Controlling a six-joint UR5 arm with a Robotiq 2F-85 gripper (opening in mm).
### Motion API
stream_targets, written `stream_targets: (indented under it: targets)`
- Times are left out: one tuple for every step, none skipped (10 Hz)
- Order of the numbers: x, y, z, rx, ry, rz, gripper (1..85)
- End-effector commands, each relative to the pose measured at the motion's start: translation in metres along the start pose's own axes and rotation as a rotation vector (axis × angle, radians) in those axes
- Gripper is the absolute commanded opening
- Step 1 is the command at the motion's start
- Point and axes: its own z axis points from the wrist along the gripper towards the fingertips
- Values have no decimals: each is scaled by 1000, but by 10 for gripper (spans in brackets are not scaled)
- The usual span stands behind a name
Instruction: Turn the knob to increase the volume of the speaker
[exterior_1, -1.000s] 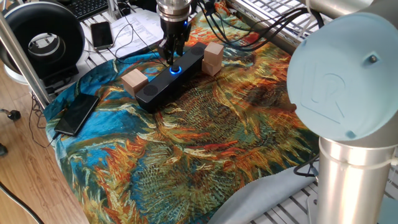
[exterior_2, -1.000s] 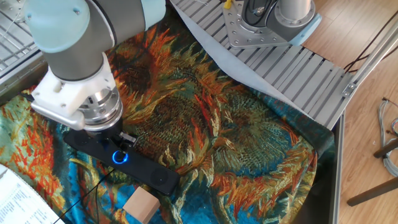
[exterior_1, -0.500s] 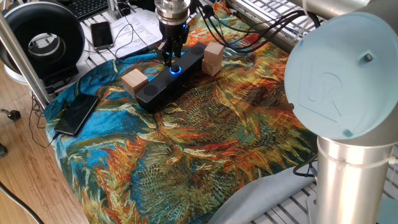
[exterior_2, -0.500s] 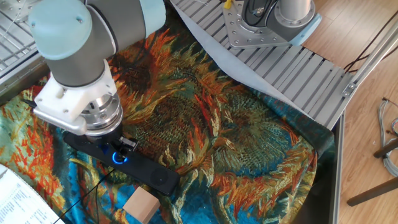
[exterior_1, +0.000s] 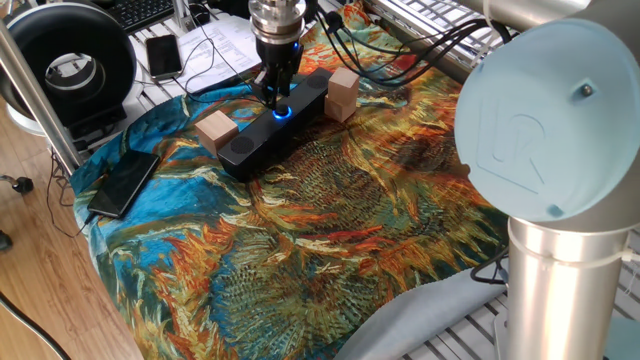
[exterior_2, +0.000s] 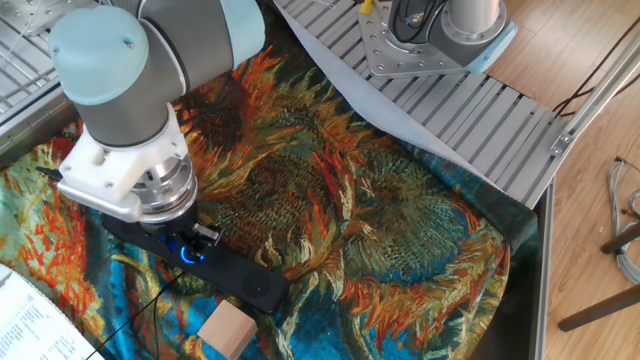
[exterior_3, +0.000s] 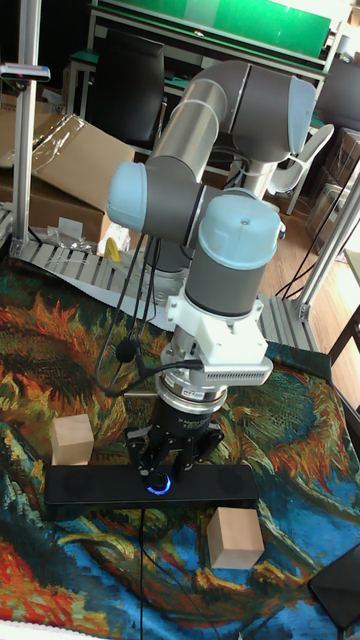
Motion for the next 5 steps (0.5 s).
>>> stream_targets:
  targets:
    - [3, -1, 5, -11, 5, -18, 427]
    - [5, 0, 6, -12, 9, -46, 427]
    - [6, 1, 6, -14, 14, -76, 427]
    - [6, 1, 6, -15, 15, -105, 427]
    - [6, 1, 5, -18, 14, -127, 427]
